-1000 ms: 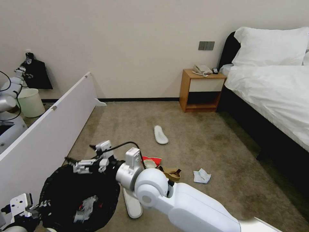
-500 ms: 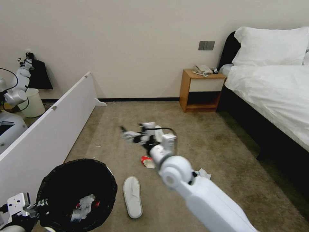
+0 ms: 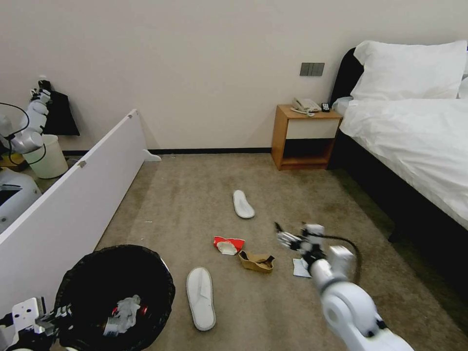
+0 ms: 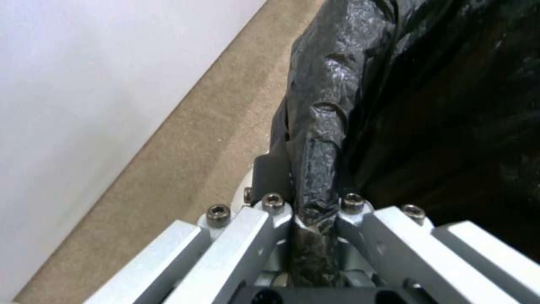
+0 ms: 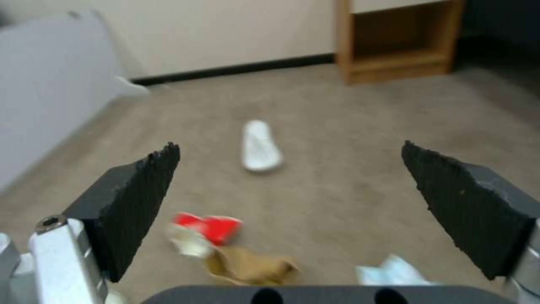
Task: Pick up the trash bin, then pick up the garbage from the floor and place it into the trash bin.
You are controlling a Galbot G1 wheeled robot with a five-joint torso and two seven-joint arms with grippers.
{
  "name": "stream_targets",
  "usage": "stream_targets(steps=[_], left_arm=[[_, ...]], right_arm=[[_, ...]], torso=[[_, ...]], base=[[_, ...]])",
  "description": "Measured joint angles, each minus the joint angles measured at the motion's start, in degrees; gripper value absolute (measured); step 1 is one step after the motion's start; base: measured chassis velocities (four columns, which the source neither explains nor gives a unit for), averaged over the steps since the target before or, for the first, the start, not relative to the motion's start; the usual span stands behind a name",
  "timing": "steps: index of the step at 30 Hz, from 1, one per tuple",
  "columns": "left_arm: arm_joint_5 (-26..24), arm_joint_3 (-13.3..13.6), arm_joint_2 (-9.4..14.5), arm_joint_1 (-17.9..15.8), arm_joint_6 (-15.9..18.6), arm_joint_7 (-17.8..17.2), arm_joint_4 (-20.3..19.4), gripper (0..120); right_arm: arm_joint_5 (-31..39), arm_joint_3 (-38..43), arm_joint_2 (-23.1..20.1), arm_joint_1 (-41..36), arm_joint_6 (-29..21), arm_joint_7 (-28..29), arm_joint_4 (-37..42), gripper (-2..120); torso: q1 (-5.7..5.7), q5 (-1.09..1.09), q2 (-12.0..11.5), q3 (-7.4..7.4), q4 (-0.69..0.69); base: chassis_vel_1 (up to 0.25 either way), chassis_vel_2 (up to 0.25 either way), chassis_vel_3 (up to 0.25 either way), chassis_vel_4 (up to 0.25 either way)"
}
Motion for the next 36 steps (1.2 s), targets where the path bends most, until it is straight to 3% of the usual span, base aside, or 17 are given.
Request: stream_targets(steps=[11, 36], left_arm=[[1.51, 1.02, 0.01, -0.76, -0.01, 0.02, 0.64, 2], [1.78, 1.58, -0.03, -1.52, -0.02, -0.07, 0.99, 2]], right_arm=[[-5.63, 9.76, 1.76, -8.85, 3.50, -3.42, 2.26, 100], [-5.48, 8.70, 1.38, -8.86, 3.43, -3.61, 2.23, 100]], torso=[[0.00, -0.04, 0.00, 0.00, 0.00], [0.00, -0.04, -0.01, 0.00, 0.00]], base=[[0.000, 0.000, 0.000, 0.000], [0.041, 0.040, 0.043, 0.038]])
